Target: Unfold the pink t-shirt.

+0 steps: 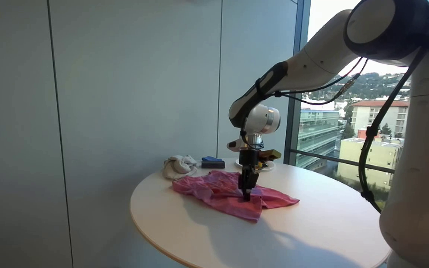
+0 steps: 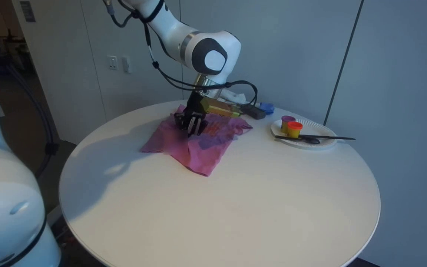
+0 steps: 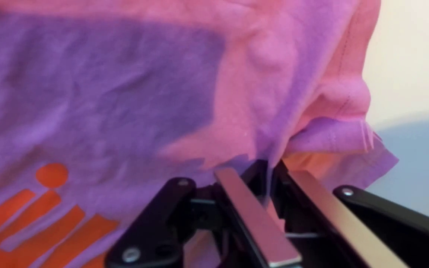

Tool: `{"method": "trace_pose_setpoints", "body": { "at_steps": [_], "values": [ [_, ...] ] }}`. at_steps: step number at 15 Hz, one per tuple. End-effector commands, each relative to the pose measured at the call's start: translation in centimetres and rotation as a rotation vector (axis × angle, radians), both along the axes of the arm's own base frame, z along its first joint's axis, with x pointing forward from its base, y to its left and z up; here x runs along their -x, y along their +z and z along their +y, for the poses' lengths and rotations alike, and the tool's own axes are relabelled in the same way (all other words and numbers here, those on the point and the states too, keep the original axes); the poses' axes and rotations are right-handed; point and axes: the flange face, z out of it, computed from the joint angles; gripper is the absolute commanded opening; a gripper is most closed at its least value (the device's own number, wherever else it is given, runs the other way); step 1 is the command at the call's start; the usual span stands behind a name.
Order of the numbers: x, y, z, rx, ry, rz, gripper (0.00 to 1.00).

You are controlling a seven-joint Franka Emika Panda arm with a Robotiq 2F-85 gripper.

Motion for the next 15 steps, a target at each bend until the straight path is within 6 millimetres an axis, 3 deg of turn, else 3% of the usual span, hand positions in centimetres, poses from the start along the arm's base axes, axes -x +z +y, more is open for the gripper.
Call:
{"method": "trace_pose_setpoints", "body": {
  "at_steps": [1, 3, 4, 7, 12, 14, 15],
  "values": [
    [2.6, 0.1, 0.4, -0.078, 0.024, 0.040, 0.07],
    [3.5, -0.4, 0.4, -0.088, 0.031, 0.066, 0.07],
    [3.7, -0.4, 0.3, -0.076, 0.029, 0.071, 0.32],
    [3.5, 0.7, -0.1, -0.013, 0.026, 0.033, 0.46],
    [3.6, 3.0, -0.7, -0.030, 0.040, -0.032, 0.84],
    [3.1, 4.8, -1.0, 0.072, 0.007, -0.122, 0.99],
    [2.9, 6.0, -1.3, 0.100, -0.008, -0.163, 1.00]
  ]
}}
